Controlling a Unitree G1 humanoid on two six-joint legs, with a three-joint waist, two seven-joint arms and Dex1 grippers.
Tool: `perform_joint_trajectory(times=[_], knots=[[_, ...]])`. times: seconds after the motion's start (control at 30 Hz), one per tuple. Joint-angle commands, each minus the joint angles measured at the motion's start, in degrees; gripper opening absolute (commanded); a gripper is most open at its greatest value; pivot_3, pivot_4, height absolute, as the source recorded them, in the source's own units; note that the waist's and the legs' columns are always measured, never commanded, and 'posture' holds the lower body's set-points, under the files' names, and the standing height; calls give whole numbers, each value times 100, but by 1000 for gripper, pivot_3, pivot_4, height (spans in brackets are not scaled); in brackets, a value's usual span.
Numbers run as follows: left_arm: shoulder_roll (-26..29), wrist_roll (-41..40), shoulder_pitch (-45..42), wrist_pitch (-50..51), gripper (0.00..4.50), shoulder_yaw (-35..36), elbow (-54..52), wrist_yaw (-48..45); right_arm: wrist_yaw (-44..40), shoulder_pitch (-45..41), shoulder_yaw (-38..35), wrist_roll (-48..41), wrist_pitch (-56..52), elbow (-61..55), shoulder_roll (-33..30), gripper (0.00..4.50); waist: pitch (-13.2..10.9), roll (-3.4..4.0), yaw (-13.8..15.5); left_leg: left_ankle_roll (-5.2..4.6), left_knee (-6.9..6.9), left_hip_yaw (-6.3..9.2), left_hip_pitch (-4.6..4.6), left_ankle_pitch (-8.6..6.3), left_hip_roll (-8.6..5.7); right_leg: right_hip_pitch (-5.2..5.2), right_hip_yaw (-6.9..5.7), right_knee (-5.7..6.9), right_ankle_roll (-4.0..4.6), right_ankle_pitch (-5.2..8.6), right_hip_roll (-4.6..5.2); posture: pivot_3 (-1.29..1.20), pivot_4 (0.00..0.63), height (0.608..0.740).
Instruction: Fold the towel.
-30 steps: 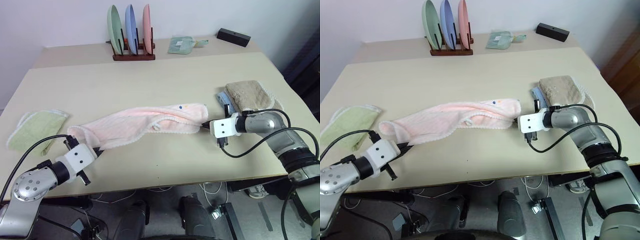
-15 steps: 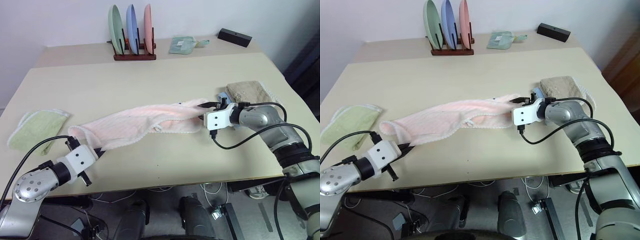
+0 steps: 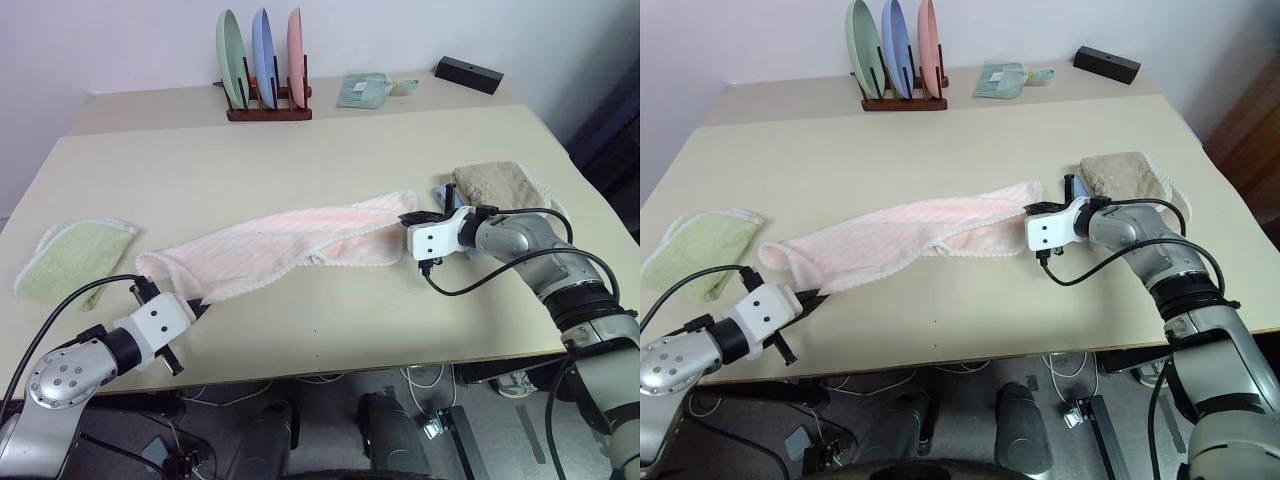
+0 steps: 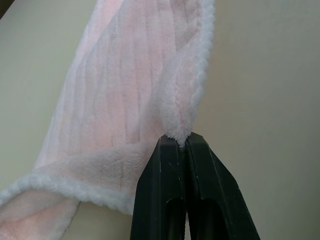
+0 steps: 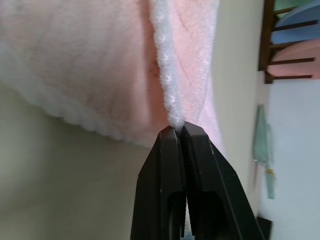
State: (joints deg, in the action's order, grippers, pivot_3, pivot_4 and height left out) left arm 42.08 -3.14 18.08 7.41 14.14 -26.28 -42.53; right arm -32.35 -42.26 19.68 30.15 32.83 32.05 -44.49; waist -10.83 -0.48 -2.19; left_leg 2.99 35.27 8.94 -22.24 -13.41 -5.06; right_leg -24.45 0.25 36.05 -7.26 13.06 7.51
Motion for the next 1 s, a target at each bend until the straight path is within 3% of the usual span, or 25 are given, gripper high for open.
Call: perform_joint_trajectory(times=[0.03,0.23,0.53,0.63,0.83,1.0], knots=[[-33,-198,-196,-46,0,262,47,91,133,-236,-205,-62,60,-69,-96,76,0,0,-1,0,0,0,0,0,0,0,0,0,0,0,0,0,150,740],[54,-769,-1297,260,0,697,563,190,17,-672,-404,-317,46,49,-208,76,-1,-3,6,2,7,1,-1,1,-1,0,0,3,0,-1,-1,0,150,740],[203,-707,-1110,77,0,621,615,-38,-240,-434,-330,-526,22,80,-30,76,1,-5,-36,-4,-1,-5,0,-3,0,-3,3,-1,-1,-1,1,0,150,740],[203,-558,-881,-31,0,468,530,-57,-317,-334,-310,-616,-21,164,127,885,1,-5,-29,-4,2,-8,1,-2,0,-3,7,0,-1,-1,0,0,150,740],[22,-477,-628,-1,0,243,253,72,242,-321,3,68,256,561,194,3740,1,-5,-6,-4,4,-12,1,-2,-1,-3,12,0,-1,-1,0,0,150,740],[-56,-487,-607,94,0,190,133,148,896,-548,215,533,371,1069,294,3740,2,-6,-23,-4,4,-17,4,-2,-1,-3,16,2,-1,-1,0,0,150,740]])
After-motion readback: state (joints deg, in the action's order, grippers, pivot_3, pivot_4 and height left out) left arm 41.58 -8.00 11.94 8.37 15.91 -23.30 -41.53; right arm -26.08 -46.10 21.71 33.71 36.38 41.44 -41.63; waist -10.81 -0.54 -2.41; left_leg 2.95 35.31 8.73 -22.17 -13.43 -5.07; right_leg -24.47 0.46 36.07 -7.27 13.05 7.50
